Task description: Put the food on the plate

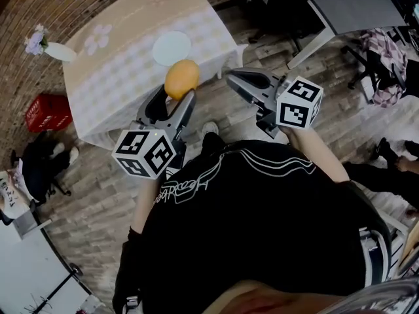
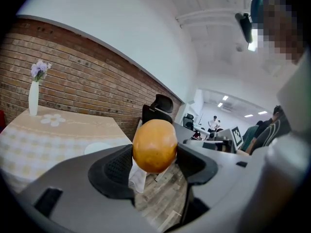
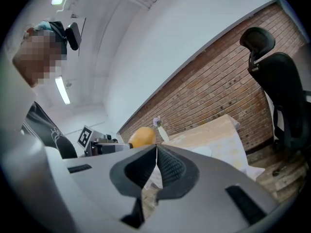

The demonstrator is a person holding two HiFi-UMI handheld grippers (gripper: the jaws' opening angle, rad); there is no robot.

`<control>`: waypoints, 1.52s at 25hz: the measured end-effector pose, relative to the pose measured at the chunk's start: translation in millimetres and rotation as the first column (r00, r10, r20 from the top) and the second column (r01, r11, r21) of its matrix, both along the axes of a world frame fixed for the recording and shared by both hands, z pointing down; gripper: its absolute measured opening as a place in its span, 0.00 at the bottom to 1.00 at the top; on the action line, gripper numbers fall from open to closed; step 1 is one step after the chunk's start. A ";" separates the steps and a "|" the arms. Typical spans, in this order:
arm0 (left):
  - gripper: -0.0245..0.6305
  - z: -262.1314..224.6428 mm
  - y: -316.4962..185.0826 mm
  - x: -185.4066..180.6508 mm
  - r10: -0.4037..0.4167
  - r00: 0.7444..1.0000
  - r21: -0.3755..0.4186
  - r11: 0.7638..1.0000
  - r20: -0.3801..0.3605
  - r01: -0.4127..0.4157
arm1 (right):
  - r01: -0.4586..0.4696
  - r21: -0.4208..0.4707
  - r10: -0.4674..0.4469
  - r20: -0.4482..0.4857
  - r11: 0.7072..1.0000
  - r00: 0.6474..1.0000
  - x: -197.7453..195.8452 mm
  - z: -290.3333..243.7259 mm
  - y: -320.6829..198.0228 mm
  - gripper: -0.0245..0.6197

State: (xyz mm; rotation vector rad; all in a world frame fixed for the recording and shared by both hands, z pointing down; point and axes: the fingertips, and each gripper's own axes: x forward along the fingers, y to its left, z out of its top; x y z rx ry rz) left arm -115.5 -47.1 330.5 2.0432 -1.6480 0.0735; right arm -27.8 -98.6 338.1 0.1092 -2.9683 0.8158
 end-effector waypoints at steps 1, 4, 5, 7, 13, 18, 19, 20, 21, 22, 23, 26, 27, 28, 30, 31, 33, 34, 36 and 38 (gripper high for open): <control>0.47 1.3 -6.3 -7.1 0.006 1.000 -0.005 1.000 -0.001 -0.006 | -0.008 -0.004 0.008 -0.003 1.000 1.000 -6.0 0.6 -5.4 0.03; 0.47 6.3 -24.5 -27.3 0.025 1.000 -0.022 0.999 -0.006 -0.025 | -0.033 -0.013 0.033 -0.013 0.999 0.999 -23.2 2.1 -20.8 0.03; 0.47 7.8 -30.0 -33.3 0.031 0.999 -0.025 0.999 -0.008 -0.031 | -0.040 -0.015 0.040 -0.017 0.999 0.999 -28.4 2.8 -25.8 0.03; 0.47 10.7 -40.2 -44.4 0.040 0.999 -0.029 0.999 -0.009 -0.041 | -0.054 -0.018 0.054 -0.024 0.998 0.998 -37.9 4.6 -35.3 0.03; 0.47 23.9 -70.3 -75.8 0.067 0.998 -0.047 0.997 -0.007 -0.067 | -0.089 -0.033 0.088 -0.041 0.995 0.995 -65.6 10.3 -56.8 0.03; 0.47 36.7 -94.4 -97.7 0.084 0.996 -0.065 0.994 -0.008 -0.085 | -0.116 -0.039 0.113 -0.058 0.993 0.992 -81.2 16.6 -72.9 0.03; 0.47 40.0 -99.0 -101.6 0.087 0.996 -0.070 0.994 -0.007 -0.087 | -0.121 -0.040 0.119 -0.060 0.992 0.991 -83.5 18.3 -76.0 0.03; 0.47 43.7 -103.8 -105.3 0.089 0.996 -0.075 0.993 -0.006 -0.090 | -0.127 -0.041 0.124 -0.063 0.991 0.990 -85.4 20.2 -79.1 0.03; 0.47 47.7 -108.5 -109.0 0.092 0.996 -0.082 0.992 -0.003 -0.092 | -0.134 -0.043 0.131 -0.067 0.990 0.989 -86.9 22.1 -82.1 0.03; 0.47 52.0 -113.1 -112.4 0.095 0.995 -0.090 0.991 0.002 -0.094 | -0.141 -0.045 0.138 -0.069 0.989 0.988 -88.0 24.1 -85.1 0.03; 0.47 56.5 -117.7 -115.5 0.098 0.995 -0.098 0.991 0.008 -0.096 | -0.148 -0.049 0.144 -0.072 0.988 0.987 -88.8 26.3 -87.8 0.03; 0.47 71.4 -130.3 -121.7 0.114 0.993 -0.123 0.986 0.025 -0.110 | -0.167 -0.064 0.162 -0.078 0.984 0.984 -90.7 35.0 -95.2 0.03; 0.47 76.3 -134.4 -123.2 0.121 0.992 -0.130 0.985 0.031 -0.116 | -0.173 -0.069 0.168 -0.080 0.982 0.983 -91.4 38.2 -97.7 0.03; 0.47 80.9 -138.4 -124.6 0.127 0.991 -0.136 0.983 0.038 -0.121 | -0.179 -0.072 0.173 -0.084 0.981 0.981 -91.8 41.3 -100.3 0.03; 0.47 88.8 -145.4 -127.1 0.136 0.990 -0.149 0.980 0.047 -0.128 | -0.189 -0.076 0.182 -0.092 0.979 0.979 -91.8 46.7 -105.0 0.03; 0.47 92.5 -148.2 -128.3 0.140 0.989 -0.156 0.979 0.048 -0.131 | -0.195 -0.078 0.187 -0.096 0.978 0.978 -91.4 49.1 -107.0 0.03; 0.47 100.5 -152.7 -131.2 0.145 0.988 -0.171 0.976 0.048 -0.135 | -0.209 -0.087 0.200 -0.102 0.974 0.974 -89.8 54.1 -110.6 0.03; 0.47 105.1 -155.0 -133.1 0.148 0.988 -0.180 0.974 0.049 -0.137 | -0.217 -0.092 0.207 -0.106 0.972 0.973 -89.0 57.2 -112.7 0.03; 0.47 115.9 -159.9 -137.9 0.151 0.987 -0.200 0.970 0.054 -0.138 | -0.231 -0.102 0.219 -0.117 0.967 0.969 -88.2 64.2 -117.4 0.03; 0.47 127.8 -164.1 -143.1 0.152 0.987 -0.220 0.966 0.056 -0.136 | -0.243 -0.113 0.229 -0.126 0.963 0.965 -88.5 70.6 -122.1 0.03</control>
